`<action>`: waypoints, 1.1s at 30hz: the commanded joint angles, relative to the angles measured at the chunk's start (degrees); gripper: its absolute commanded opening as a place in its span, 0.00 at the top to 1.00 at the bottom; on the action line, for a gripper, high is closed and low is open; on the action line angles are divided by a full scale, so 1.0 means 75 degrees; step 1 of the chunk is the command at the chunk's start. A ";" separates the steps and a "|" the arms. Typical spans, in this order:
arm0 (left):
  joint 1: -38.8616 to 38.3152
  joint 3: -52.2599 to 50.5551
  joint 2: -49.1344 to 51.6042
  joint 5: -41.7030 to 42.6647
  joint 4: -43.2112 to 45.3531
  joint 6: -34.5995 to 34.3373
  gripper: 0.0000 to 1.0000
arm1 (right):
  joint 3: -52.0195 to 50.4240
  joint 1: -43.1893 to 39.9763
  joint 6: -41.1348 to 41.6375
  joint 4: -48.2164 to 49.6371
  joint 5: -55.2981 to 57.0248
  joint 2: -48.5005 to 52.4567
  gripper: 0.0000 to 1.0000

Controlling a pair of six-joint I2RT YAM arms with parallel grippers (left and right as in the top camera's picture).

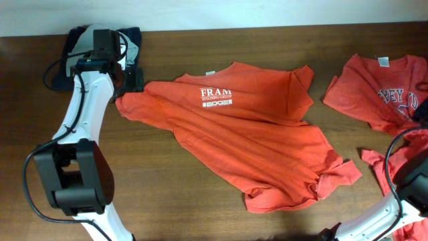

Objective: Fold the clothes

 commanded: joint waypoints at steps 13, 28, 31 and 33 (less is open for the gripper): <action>0.0058 0.0111 -0.0050 -0.0003 0.0006 0.0015 0.01 | 0.0606 0.2430 -0.1693 0.0204 -0.2524 0.0548 0.75; 0.0058 0.0111 -0.0050 -0.0003 0.0006 0.0015 0.01 | 0.0606 0.2594 -0.1597 0.1958 -0.0592 0.2372 0.87; 0.0058 0.0111 -0.0050 -0.0003 0.0006 0.0015 0.01 | 0.0609 0.2119 -0.1603 0.2320 -0.0589 0.2378 0.87; 0.0058 0.0111 -0.0050 -0.0003 0.0006 0.0015 0.01 | 0.0612 0.1821 -0.1606 0.2573 -0.0589 0.2378 0.87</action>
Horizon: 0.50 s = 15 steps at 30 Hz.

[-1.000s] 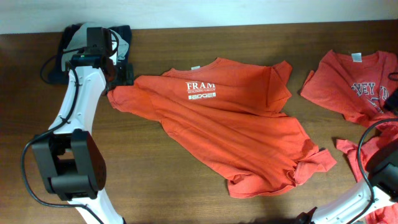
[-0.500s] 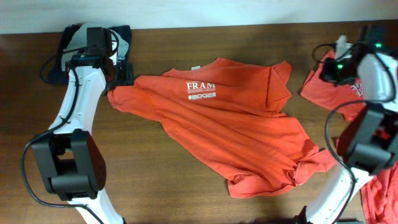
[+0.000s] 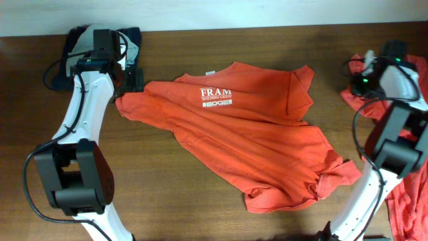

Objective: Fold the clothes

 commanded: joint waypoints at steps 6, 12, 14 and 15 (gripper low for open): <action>0.0058 0.0111 -0.0050 -0.0003 0.0009 0.0015 0.01 | 0.1402 -0.1032 0.0087 -0.0484 -0.0166 0.0166 0.67; 0.0058 0.0111 -0.0050 -0.0003 0.0009 0.0015 0.01 | 0.4331 -0.1008 0.0484 -0.3246 -0.1332 0.0149 0.45; 0.0058 0.0111 -0.0050 -0.0003 0.0009 0.0015 0.01 | 0.5036 -0.0994 0.0487 -0.4246 -0.1897 0.0140 0.45; 0.0058 0.0111 -0.0050 -0.0003 0.0009 0.0015 0.01 | 0.5441 -0.0953 0.0487 -0.4983 -0.2200 0.0140 0.45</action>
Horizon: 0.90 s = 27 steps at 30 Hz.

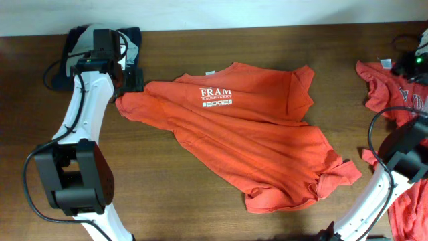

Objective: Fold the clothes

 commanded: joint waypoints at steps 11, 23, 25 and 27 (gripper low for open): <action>0.0058 0.0111 -0.0050 0.0000 0.0009 0.0015 0.01 | 0.1434 0.1734 0.0472 -0.2981 -0.1160 -0.0125 0.46; 0.0058 0.0111 -0.0050 0.0799 0.0385 0.0012 0.01 | 0.1396 0.2617 0.0734 -0.3191 -0.1495 -0.0125 0.80; 0.0038 0.0111 -0.0050 0.2967 0.0708 0.0055 0.01 | 0.1367 0.3057 0.0737 -0.3188 -0.1122 -0.0125 0.81; -0.0152 0.0111 -0.0050 0.4607 0.1294 0.0667 0.05 | 0.1361 0.3413 0.0819 -0.3188 -0.0656 -0.0125 0.81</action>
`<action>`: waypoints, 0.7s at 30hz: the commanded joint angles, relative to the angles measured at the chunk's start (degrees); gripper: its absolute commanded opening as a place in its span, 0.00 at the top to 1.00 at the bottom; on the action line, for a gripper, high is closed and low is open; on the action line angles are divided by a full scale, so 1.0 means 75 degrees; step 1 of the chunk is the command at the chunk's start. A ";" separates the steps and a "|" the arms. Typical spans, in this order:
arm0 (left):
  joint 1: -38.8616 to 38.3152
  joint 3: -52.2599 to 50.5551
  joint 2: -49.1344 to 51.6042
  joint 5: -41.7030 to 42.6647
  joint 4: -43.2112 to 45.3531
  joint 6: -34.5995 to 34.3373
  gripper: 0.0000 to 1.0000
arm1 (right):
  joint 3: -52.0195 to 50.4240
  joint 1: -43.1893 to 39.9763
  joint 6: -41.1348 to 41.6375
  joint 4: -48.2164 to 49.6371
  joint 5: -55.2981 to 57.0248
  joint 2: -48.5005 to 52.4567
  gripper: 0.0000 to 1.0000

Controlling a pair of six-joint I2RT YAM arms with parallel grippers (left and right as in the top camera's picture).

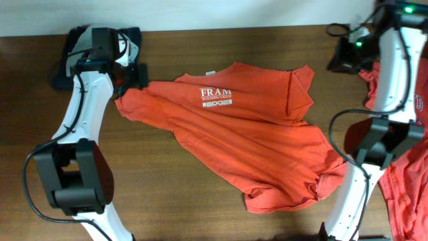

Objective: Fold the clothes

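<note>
An orange T-shirt [247, 140] with white "FRAM" print lies spread and creased across the middle of the wooden table [174, 194]. My left gripper [136, 75] sits at the shirt's left sleeve, fingers closed on the cloth edge. At the back right, my right gripper [338, 57] hovers over bare wood just right of the shirt's right sleeve [304, 80]. It shows only as a dark shape, so its jaws cannot be read.
Dark blue and grey clothes [130, 37] lie bunched at the back left behind the left arm. Red shirts [418, 100] are piled along the right edge, partly hidden by the right arm's white links [391, 67]. A pale wall strip runs along the table's far edge.
My right gripper has gone from the far right edge to a spot left of the red pile, near the orange shirt's right sleeve. The left gripper has shifted slightly toward the back with the sleeve.
At first the right arm was low at the front right corner and a red printed shirt lay flat at the right. Then the right gripper was over that shirt, which was bunched. Then the shirt lay further right. The left gripper stayed at the orange sleeve throughout.
</note>
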 commanded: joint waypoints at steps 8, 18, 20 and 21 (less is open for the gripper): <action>-0.1699 0.0117 0.0134 0.1515 0.1472 0.1795 0.30 | 0.0055 0.0825 0.0157 -0.0047 0.0609 -0.0079 0.62; -0.2448 0.0117 0.1682 -0.0052 0.1874 0.2410 0.70 | 0.0055 0.0825 0.0154 -0.0041 0.0609 -0.0079 0.01; -0.2448 0.0117 0.1789 -0.0055 0.1804 0.2410 0.71 | 0.0055 0.0825 0.0154 -0.0041 0.0609 -0.0079 0.01; -0.2448 0.0117 0.1813 -0.0055 0.1728 0.2410 0.72 | 0.0055 0.0825 0.0154 -0.0041 0.0609 -0.0079 0.01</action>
